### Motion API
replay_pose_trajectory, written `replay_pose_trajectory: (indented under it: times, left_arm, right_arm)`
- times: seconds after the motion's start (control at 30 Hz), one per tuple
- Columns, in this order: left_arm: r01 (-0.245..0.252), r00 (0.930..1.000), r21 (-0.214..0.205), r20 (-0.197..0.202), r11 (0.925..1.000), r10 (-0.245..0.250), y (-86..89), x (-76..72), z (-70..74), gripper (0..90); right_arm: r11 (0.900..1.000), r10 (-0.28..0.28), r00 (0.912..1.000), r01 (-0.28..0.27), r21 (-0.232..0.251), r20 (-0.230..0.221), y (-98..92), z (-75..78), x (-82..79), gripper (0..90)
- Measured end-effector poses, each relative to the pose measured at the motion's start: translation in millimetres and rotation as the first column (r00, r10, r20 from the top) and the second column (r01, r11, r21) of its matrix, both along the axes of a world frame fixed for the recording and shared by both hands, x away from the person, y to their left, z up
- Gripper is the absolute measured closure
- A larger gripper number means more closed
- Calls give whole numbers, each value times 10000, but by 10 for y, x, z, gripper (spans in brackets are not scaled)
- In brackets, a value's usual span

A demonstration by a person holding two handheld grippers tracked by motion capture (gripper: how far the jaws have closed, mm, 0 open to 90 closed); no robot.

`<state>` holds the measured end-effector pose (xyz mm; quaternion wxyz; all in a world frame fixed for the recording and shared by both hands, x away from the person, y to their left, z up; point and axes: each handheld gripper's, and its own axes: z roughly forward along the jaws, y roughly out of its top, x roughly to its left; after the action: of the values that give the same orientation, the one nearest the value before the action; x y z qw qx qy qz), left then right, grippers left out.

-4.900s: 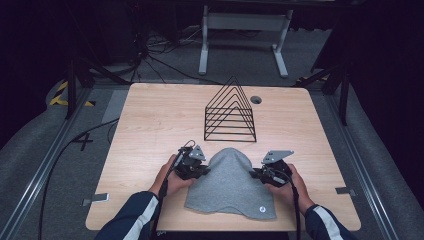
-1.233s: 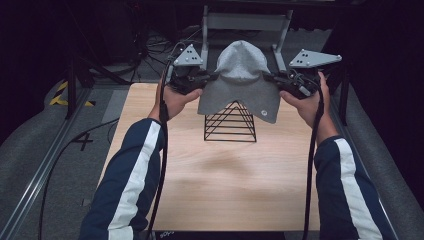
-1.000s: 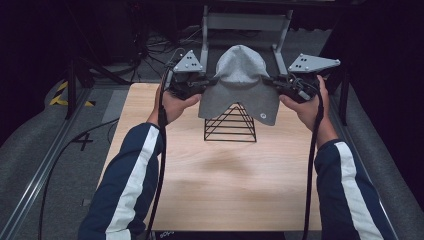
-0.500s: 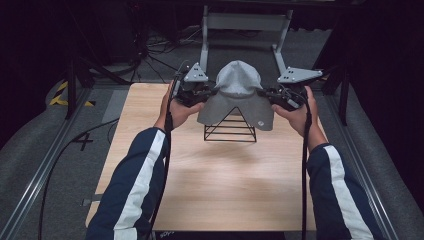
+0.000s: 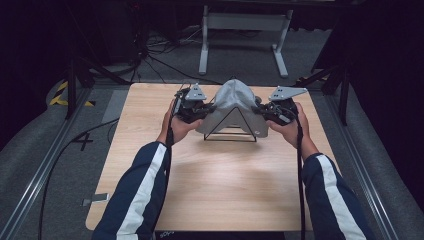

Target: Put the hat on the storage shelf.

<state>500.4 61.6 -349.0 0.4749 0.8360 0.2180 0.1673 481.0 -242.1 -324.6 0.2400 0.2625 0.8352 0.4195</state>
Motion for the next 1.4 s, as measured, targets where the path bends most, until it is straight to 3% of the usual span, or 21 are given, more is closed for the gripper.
replay_pose_trajectory:
  times: [0.3, 0.4, 0.53, 0.83, 1.07, 1.4]
  left_arm:
    - [-203, 9990, 802, -390, 9966, 235, -32, 57, -335, 852]
    - [-274, 9978, 781, -584, 9966, 320, -35, 71, -410, 852]
    - [-263, 9976, 1119, -614, 9934, 333, -54, 82, -485, 852]
    - [-364, 9944, 1011, -950, 9942, 461, -91, 109, -660, 851]
    - [-377, 9937, 1023, -1010, 9940, 481, -80, 119, -686, 851]
    - [-569, 9964, 1510, -533, 9869, 656, 124, 9, -519, 829]
  right_arm:
    - [9992, -209, 9977, 186, -349, -647, 3, -336, 77, 844]
    - [9988, -343, 9960, 313, -379, -828, -18, -417, 106, 843]
    - [9981, -498, 9936, 458, -416, -1012, -40, -522, 132, 843]
    - [9971, -721, 9896, 685, -327, -1241, -42, -710, 162, 844]
    - [9964, -840, 9887, 816, -240, -1239, -55, -769, 177, 842]
    - [9942, -1034, 9892, 998, -391, -1040, -85, -693, 111, 796]
